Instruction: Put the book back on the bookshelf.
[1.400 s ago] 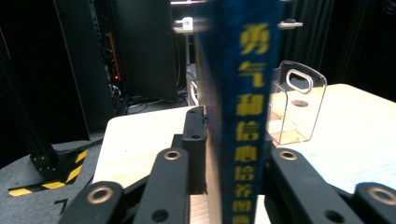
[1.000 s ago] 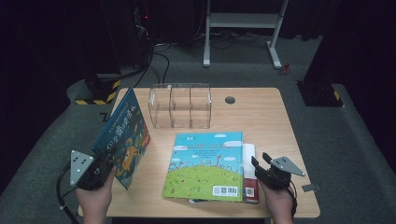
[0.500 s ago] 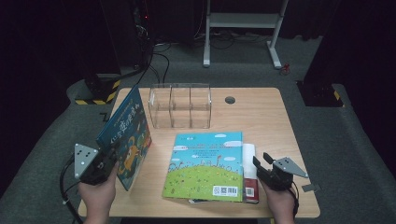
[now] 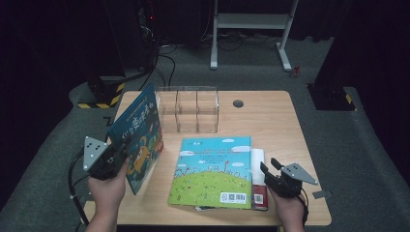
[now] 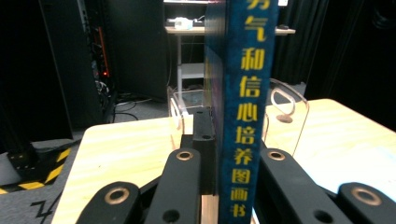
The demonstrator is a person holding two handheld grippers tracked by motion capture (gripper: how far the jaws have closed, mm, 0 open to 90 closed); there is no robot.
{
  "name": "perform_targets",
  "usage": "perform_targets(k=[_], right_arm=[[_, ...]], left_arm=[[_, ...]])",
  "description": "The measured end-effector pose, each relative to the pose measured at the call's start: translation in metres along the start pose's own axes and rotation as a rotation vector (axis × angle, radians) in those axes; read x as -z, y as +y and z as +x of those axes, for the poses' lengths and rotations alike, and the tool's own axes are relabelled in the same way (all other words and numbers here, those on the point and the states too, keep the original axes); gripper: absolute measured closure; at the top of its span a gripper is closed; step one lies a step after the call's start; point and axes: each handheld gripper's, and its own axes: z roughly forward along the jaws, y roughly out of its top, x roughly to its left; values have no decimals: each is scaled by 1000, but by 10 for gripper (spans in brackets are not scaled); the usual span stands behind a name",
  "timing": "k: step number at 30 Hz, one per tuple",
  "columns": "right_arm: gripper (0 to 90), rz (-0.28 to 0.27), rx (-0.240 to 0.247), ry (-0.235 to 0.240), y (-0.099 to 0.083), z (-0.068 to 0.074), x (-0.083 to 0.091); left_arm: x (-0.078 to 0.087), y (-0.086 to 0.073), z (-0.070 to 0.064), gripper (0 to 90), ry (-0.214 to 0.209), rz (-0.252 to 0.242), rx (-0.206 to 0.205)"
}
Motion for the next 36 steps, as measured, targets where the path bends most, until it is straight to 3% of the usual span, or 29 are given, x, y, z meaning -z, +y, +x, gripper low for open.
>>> perform_targets(k=[4, 12, 20, 29, 36], right_arm=[[529, 6, 12, 3, 0, 1, -2], [532, 0, 15, 7, 0, 2, 0], [533, -2, 15, 6, -2, 0, 1], [535, 2, 19, 5, -3, 2, 2], [536, 1, 20, 8, -4, 2, 1]], left_arm=[[-6, 5, -1, 833, -9, -10, 9], [-22, 15, 3, 833, -37, -8, 66], [-34, 26, 5, 832, -27, -24, 72], [-54, 27, 8, 833, -17, -4, 70], [-61, 30, 13, 833, -4, -20, 83]])
